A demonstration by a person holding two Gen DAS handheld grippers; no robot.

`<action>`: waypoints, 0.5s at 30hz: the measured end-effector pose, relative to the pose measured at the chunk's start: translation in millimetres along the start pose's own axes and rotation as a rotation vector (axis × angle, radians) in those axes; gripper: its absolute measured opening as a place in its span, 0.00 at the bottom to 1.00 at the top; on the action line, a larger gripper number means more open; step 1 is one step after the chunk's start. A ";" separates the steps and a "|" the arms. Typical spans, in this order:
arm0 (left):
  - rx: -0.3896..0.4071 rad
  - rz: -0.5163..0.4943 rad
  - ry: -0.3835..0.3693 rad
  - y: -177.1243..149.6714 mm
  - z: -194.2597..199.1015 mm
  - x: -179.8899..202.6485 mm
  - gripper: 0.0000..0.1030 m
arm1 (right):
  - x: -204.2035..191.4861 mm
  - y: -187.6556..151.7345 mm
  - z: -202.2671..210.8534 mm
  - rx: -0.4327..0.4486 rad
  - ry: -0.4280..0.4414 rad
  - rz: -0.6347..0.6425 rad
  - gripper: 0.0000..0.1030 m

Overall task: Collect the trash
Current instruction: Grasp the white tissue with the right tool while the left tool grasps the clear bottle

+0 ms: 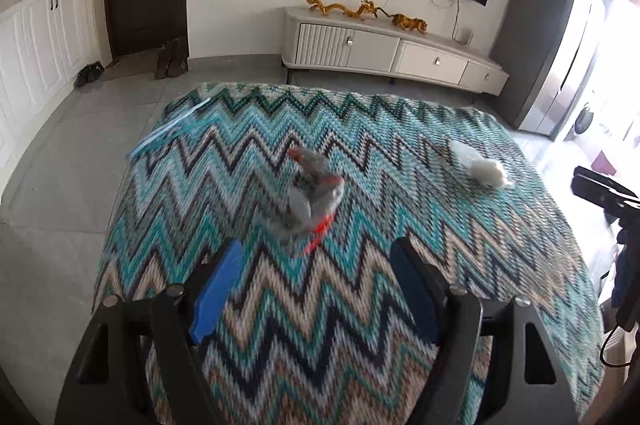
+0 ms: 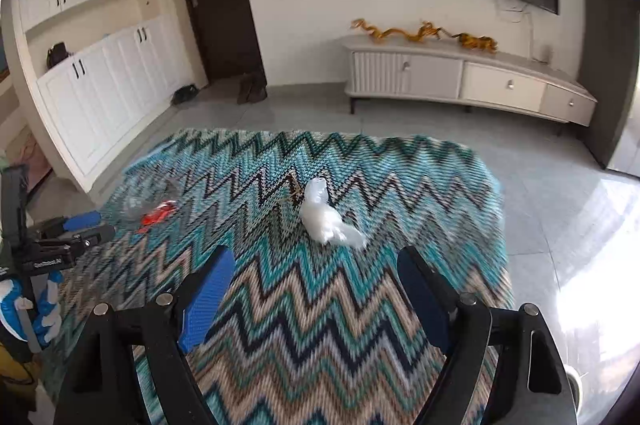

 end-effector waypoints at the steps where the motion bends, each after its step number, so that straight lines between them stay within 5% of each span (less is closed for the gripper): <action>1: 0.003 -0.013 0.015 5.4 -7.1 -0.5 0.73 | -1.2 3.0 -14.0 -0.010 0.006 0.010 0.80; 8: -0.005 -0.018 0.050 29.4 -55.2 -7.6 0.71 | 9.9 17.9 -85.4 -0.042 0.014 -0.017 0.80; 11: -0.032 0.015 0.035 26.0 -73.8 -10.2 0.59 | 17.2 17.1 -105.2 -0.058 0.004 -0.025 0.80; 15: -0.062 0.017 0.034 18.4 -85.7 -8.9 0.39 | 19.1 7.6 -118.7 -0.090 0.020 -0.023 0.65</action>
Point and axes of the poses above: each gripper's, at about its wrist camera, not at the fingertips, and z roughly against the way its jaws point, x to its right, y to its top, the point moved 10 cm from there along -z, roughly the way its jaws point, and after that the axes turned 3 degrees about -y, right-handed, at the moved point
